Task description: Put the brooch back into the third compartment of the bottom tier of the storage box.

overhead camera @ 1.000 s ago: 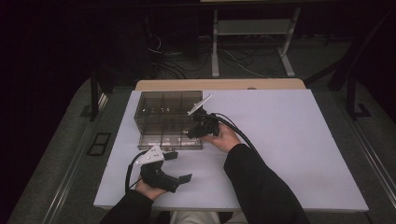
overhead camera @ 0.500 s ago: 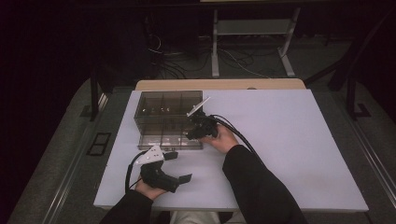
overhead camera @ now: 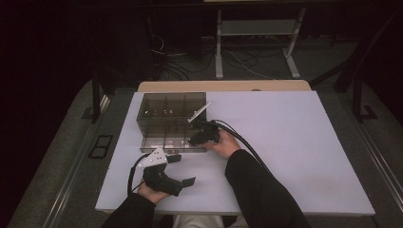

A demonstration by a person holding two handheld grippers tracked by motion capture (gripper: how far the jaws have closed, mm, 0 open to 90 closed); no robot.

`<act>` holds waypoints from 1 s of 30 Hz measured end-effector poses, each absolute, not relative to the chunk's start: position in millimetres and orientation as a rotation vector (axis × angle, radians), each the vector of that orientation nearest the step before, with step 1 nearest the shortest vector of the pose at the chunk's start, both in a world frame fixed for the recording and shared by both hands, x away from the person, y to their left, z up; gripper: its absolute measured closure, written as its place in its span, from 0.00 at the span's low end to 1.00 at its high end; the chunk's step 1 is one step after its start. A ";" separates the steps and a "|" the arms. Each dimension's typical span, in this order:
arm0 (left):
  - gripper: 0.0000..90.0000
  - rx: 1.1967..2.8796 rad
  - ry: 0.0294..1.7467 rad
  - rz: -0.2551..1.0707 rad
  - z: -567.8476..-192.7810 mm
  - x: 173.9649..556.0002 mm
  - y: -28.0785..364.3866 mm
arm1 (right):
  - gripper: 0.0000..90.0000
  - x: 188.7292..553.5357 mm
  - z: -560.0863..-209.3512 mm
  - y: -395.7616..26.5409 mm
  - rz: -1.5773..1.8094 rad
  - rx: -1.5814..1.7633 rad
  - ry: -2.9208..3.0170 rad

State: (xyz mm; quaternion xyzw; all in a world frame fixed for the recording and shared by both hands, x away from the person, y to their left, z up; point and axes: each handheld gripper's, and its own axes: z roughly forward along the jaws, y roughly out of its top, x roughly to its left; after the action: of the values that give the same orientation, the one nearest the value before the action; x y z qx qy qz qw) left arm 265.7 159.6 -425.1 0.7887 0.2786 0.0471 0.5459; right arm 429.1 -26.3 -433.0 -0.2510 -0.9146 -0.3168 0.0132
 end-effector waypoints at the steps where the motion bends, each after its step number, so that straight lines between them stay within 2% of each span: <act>1: 0.00 1.871 0.660 0.112 -425.1 265.7 159.6 | 0.87 428.9 -433.1 -26.2 -0.985 -0.782 -2.848; 30: 0.00 1.882 0.662 0.109 -425.7 265.9 159.2 | 0.47 408.8 -401.1 -49.3 -1.098 -0.698 -2.797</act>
State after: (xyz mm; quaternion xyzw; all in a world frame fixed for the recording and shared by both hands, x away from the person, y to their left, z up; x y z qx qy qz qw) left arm 265.9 159.2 -425.7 0.7922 0.2784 0.0460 0.5412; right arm 408.8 -49.3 -401.1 -0.2261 -0.9064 -0.3557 0.0283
